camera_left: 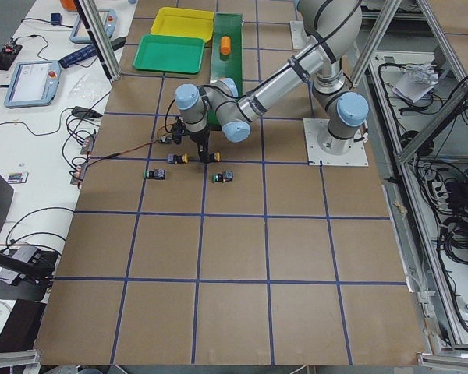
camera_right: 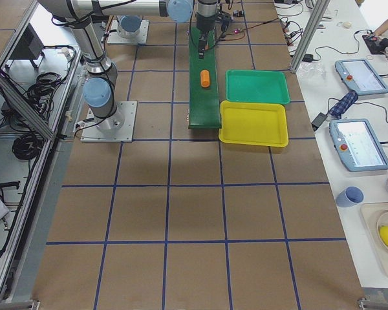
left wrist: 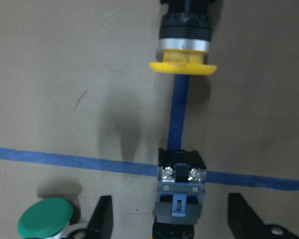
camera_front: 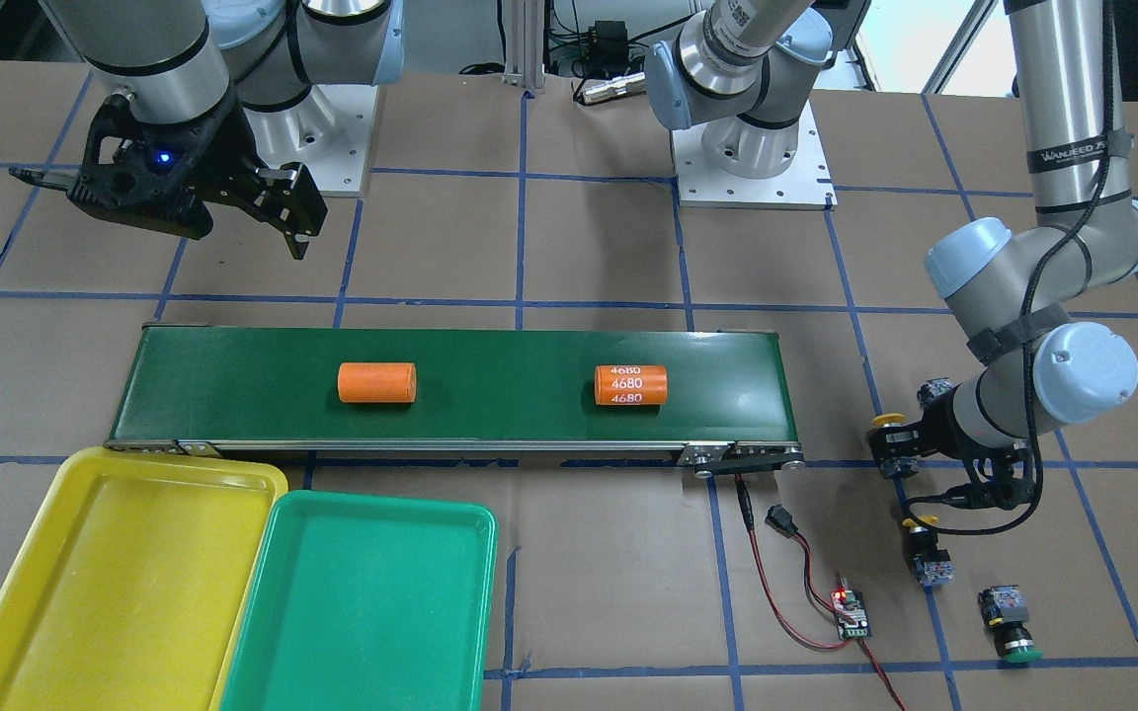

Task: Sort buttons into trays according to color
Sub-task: 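Move the left gripper to a yellow-capped push button and grasp it, then carry the yellow button onto the belt and open the left gripper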

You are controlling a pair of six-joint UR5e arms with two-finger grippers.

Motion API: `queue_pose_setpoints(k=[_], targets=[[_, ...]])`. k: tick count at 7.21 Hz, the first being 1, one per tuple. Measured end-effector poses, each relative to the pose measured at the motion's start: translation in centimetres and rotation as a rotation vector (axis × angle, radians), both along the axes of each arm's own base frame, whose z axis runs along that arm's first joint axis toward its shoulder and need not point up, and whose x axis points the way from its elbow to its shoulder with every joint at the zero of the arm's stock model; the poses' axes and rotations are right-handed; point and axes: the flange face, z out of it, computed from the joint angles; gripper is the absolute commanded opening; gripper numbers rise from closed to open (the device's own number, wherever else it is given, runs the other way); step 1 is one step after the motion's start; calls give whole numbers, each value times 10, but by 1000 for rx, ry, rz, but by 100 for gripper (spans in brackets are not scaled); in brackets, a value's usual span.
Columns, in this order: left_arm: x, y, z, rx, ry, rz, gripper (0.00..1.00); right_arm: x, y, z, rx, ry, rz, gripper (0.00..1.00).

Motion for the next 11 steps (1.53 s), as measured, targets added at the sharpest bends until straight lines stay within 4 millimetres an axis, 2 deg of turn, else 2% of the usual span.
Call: queue_pose_setpoints(k=[1,2,3,4,5,6,7,8,9,11], targets=[[-2,-1,4,-6,10,4,0,0,2,0,6,1,0,100],[-5,0,18,-11,14,6,0,0,4,1,16,2,0,100],[-11,2,43,-19,24,4,0,0,6,1,23,3,0,100],[-22,5,79,-31,37,-5,0,-1,6,0,27,3,0,100],[-38,9,114,-39,49,-22,0,0,6,0,29,3,0,100],[-66,12,137,-43,57,-37,0,0,6,0,29,2,0,100],[-103,15,145,-38,59,-54,0,0,6,0,30,3,0,100],[-136,19,140,-22,60,-83,0,0,7,0,29,4,1,100],[-156,24,129,1,64,-106,0,0,7,1,28,4,22,100],[-168,34,105,34,71,-127,0,3,7,2,23,-4,181,100]])
